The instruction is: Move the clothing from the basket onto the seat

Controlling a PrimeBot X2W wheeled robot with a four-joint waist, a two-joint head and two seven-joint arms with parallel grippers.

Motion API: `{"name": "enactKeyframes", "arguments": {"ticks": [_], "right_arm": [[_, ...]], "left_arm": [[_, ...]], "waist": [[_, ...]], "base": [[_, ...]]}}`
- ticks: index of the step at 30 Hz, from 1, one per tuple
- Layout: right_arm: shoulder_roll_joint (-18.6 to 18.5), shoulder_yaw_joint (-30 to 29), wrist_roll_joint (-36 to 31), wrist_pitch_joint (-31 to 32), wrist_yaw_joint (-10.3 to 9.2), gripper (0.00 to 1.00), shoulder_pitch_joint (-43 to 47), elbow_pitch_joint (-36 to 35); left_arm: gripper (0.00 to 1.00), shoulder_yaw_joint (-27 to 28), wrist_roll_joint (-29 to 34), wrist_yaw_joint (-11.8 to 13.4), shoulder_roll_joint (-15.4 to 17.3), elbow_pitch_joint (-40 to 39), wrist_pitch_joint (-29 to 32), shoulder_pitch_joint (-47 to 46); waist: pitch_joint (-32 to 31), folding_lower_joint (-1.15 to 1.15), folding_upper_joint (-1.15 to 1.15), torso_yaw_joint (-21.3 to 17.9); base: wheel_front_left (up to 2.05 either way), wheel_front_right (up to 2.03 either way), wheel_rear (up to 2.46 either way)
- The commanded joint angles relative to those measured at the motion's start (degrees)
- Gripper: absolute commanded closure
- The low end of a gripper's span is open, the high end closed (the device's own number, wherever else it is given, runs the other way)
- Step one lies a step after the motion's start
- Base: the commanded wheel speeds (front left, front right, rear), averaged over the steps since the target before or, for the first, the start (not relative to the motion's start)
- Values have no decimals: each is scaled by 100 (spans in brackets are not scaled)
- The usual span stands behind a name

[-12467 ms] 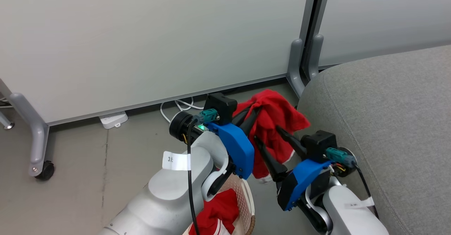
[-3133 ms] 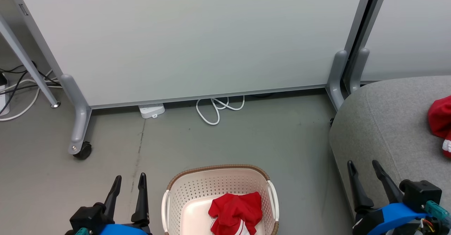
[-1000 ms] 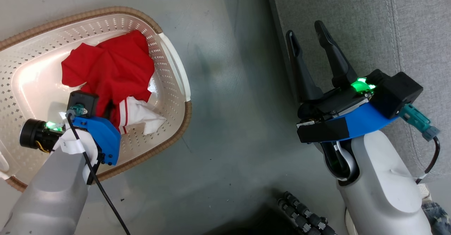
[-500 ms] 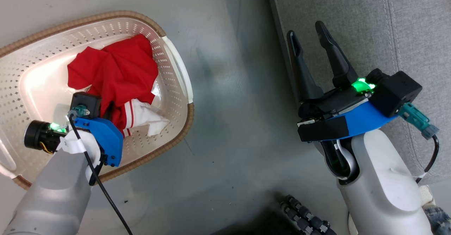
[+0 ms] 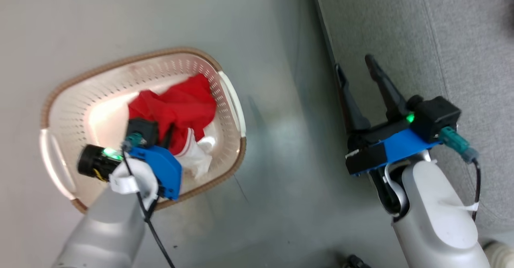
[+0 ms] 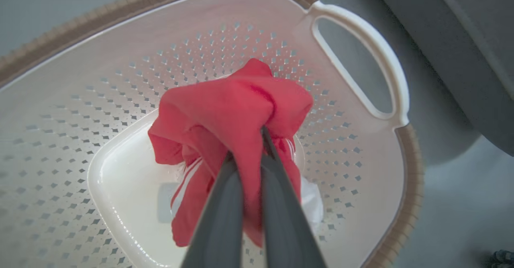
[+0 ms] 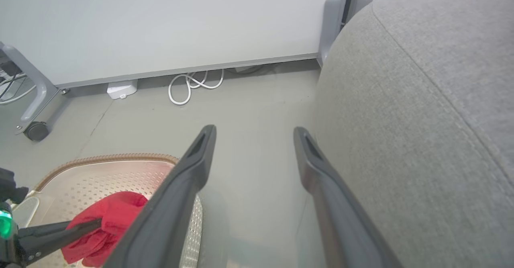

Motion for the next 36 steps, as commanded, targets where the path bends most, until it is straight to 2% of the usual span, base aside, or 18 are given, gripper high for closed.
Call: {"name": "enactKeyframes", "arguments": {"ticks": [1,8,18,36], "right_arm": [[-5,-44,-95,79,1,0,112,53],[-6,-239,-418,469,2,0,567,238],[-6,-291,-360,842,1,0,1198,183],[-4,118,-58,1132,2,0,1624,108]], "left_arm": [[100,-75,-39,-38,-103,-41,-65,100],[100,-437,-290,-29,-454,-381,-195,370],[100,-565,-501,-30,-607,-1042,-217,577],[100,-1002,-890,-30,-720,-1839,-217,115]], "waist": [[-593,0,0,373],[-1786,0,0,850],[-3031,0,0,1237],[-4056,0,0,1426]], "base": [[0,0,0],[0,0,0],[0,0,0],[0,0,0]]}}
